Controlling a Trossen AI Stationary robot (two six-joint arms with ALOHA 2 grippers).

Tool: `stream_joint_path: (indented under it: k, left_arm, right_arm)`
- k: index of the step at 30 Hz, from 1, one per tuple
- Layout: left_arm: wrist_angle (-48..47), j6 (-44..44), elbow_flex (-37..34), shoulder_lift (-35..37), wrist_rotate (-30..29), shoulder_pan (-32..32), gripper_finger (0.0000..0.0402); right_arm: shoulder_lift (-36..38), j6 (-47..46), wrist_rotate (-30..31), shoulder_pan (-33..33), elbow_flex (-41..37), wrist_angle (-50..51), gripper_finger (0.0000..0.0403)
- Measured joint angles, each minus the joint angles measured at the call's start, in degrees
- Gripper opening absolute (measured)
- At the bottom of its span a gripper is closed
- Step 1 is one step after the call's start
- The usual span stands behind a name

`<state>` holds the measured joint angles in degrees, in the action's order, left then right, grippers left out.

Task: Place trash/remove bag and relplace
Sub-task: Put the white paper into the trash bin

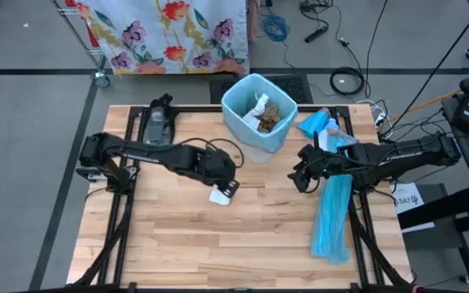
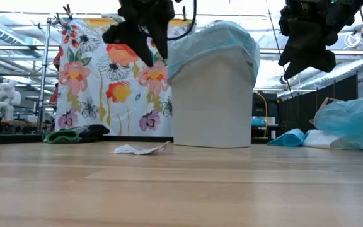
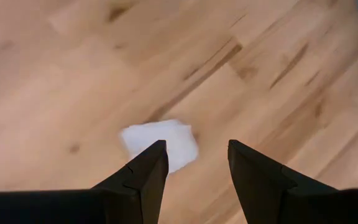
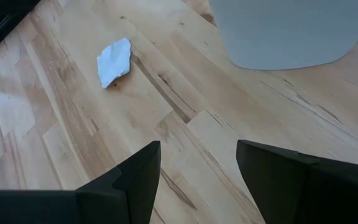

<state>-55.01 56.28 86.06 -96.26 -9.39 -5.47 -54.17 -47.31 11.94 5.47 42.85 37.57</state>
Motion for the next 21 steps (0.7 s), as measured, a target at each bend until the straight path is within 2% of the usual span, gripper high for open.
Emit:
stream_joint_path:
  k: [2, 6, 13, 21]
  left_arm:
    - [5.2, 3.0, -0.7, -0.7, 0.0, -0.5, 0.0171]
    - [9.4, 6.7, -1.2, -4.1, 0.2, -1.1, 0.0171]
    - [8.6, 12.1, -1.3, -11.2, 3.1, -2.8, 0.0171]
    - [9.6, 15.9, -1.1, -17.9, 2.7, -4.0, 0.0171]
  right_arm:
    - [0.0, 0.0, 0.0, 0.0, 0.0, -0.1, 0.0203]
    - [0.0, 0.0, 0.0, 0.0, 0.0, 0.1, 0.0203]
    - [0.0, 0.0, 0.0, 0.0, 0.0, -0.1, 0.0203]
    - [0.0, 0.0, 0.0, 0.0, 0.0, 0.0, 0.0203]
